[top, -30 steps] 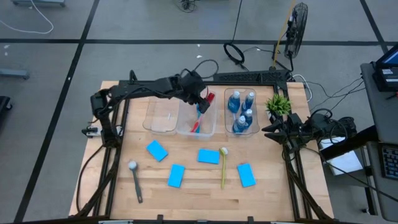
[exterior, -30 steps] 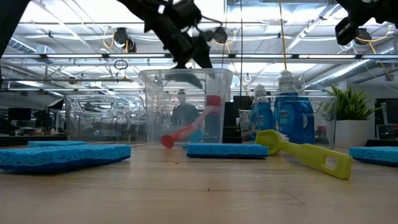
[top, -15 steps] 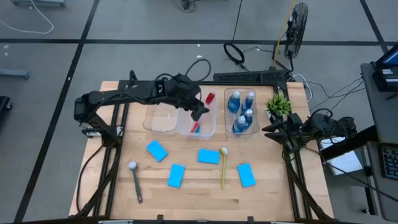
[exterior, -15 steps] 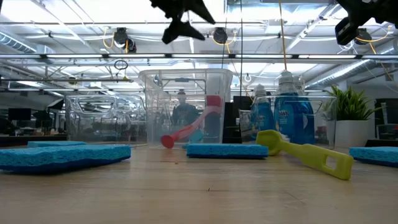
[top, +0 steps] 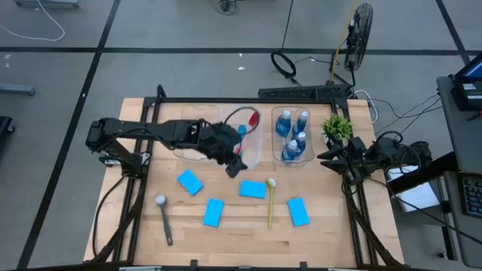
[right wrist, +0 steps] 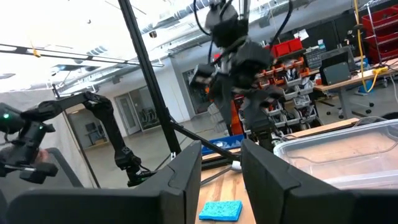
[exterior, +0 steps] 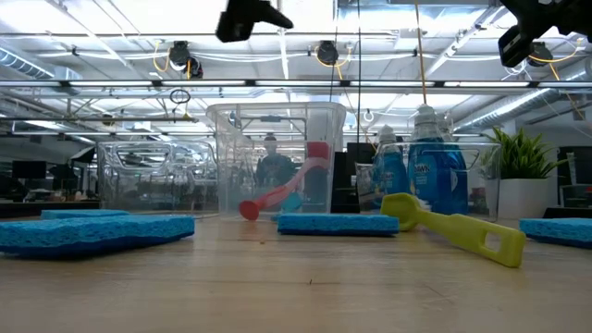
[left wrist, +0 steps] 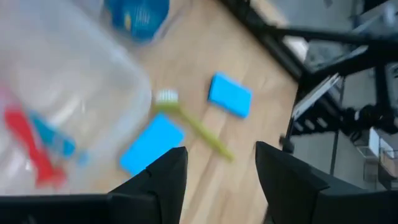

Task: Pick & Place Kitchen Sink Supplies
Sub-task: Put the grey toilet brush into the middle transparent bin

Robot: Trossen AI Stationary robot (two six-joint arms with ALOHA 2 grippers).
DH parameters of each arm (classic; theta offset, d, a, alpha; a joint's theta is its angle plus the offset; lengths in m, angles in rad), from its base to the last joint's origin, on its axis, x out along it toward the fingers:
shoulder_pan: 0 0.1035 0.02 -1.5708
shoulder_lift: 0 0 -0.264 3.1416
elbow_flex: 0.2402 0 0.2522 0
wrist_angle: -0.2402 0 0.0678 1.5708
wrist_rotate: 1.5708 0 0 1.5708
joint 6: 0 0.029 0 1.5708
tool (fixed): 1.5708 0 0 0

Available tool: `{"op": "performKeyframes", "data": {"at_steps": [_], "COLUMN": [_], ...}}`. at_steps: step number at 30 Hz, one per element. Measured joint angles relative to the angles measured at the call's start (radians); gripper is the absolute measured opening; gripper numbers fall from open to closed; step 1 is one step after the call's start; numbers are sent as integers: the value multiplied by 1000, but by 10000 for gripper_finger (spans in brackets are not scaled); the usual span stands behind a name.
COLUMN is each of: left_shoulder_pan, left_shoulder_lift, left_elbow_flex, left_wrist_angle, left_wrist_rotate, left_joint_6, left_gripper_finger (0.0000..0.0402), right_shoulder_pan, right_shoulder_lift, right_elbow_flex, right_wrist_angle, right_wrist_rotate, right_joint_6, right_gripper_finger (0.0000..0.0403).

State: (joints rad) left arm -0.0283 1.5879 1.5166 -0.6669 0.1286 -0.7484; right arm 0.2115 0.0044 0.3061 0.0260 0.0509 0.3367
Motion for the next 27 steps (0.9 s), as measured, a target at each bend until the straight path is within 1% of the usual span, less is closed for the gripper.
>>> {"op": "performKeyframes", "data": {"at_steps": [4,9,15,20,27], "left_shoulder_pan": [-54,-116,-189,-249,-336], "left_shoulder_lift": [0,0,0,0,0], "left_elbow_flex": [0,0,0,0,0], "left_wrist_angle": [-140,-364,-590,-695,-786], "left_wrist_rotate": [-50,-125,-139,-140,-154], "left_joint_6": [-132,-296,-469,-578,-696], "left_gripper_finger": [181,170,153,143,129], "right_shoulder_pan": [0,0,0,0,0], "right_shoulder_lift": [0,0,0,0,0], "right_elbow_flex": [0,0,0,0,0], "right_wrist_angle": [0,0,0,0,0], "right_wrist_rotate": [0,0,0,0,0], "right_joint_6": [0,0,0,0,0], "right_gripper_finger": [100,100,100,100,100]}}
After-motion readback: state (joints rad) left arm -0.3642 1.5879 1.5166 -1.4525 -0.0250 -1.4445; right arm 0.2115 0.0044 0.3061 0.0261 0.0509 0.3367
